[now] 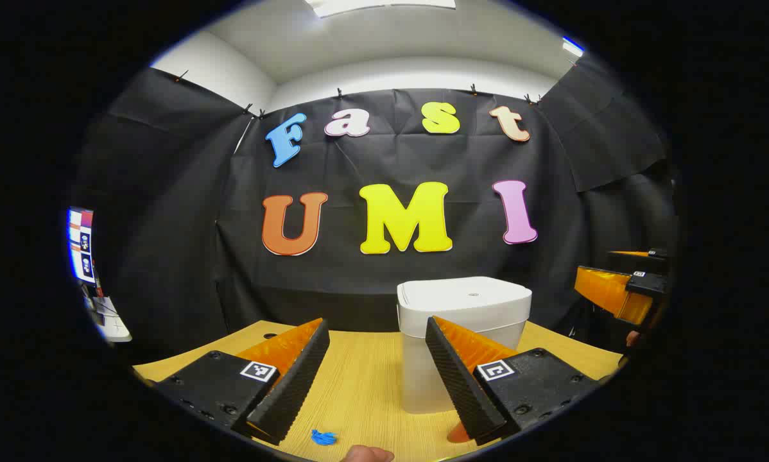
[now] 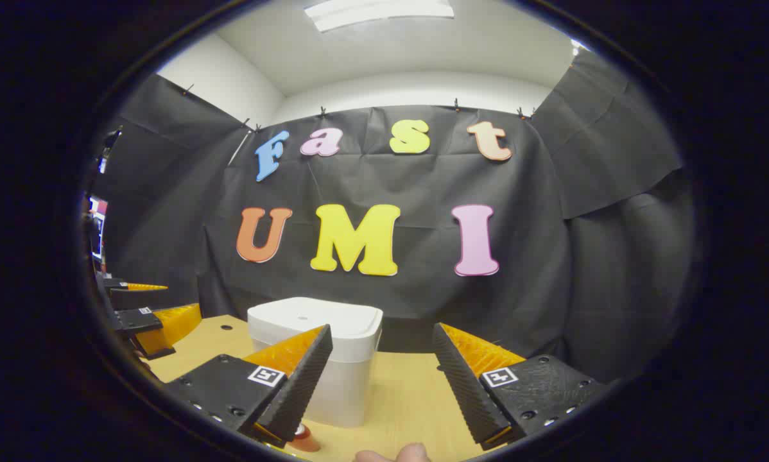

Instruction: Press the lid of the desktop garbage bin to open it, pick up the crumpled paper on the desktop and throw it into the bin, then pick up the pop can on the desktop and drop it into the bin, and finally close the garbage bin lid.

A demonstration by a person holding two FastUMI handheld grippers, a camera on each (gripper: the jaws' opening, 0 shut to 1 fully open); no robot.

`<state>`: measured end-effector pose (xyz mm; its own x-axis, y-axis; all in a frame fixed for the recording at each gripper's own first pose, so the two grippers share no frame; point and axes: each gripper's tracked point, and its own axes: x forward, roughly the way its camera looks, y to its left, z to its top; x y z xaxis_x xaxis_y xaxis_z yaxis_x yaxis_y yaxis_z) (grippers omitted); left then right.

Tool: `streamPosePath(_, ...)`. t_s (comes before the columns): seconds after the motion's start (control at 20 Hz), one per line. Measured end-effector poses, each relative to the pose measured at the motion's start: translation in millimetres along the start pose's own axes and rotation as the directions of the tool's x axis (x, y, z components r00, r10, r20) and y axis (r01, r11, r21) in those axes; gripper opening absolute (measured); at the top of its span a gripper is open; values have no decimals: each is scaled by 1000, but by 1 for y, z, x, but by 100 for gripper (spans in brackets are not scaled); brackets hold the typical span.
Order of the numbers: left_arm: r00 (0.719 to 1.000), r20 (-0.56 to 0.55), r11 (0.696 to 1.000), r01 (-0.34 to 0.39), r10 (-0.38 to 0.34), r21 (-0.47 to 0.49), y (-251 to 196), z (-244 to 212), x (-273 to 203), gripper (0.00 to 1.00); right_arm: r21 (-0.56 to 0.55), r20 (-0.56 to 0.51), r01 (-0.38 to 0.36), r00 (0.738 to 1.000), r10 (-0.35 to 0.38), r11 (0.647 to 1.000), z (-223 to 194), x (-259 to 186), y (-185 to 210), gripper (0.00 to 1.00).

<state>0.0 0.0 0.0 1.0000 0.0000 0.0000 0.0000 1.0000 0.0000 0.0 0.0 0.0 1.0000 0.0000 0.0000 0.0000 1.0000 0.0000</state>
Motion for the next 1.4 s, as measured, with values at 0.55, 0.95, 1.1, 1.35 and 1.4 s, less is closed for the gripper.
streamPosePath(0.55, 999, -26, 1000, 27, -27, -9, -1, -2, 18, 97, -13, -32, -38, 999, 37, 999, -7, 30, 13, 95)
streamPosePath(0.95, 1000, -16, 1000, 10, -11, -11, 15, 0, 21, 97, -2, -27, -42, 999, 42, 999, 2, 37, 16, 95)
streamPosePath(1.1, 1000, -22, 1000, 10, -10, -10, 20, -2, 23, 97, 23, -47, -66, 997, 67, 998, 5, 52, 25, 96)
streamPosePath(1.35, 999, -33, 1000, 24, -24, 2, 20, -6, 25, 97, 30, -120, -103, 987, 106, 994, 6, 77, 36, 94)
streamPosePath(1.4, 999, -38, 1000, 29, -29, 3, 20, -7, 25, 97, 29, -124, -104, 987, 107, 994, 11, 82, 37, 95)
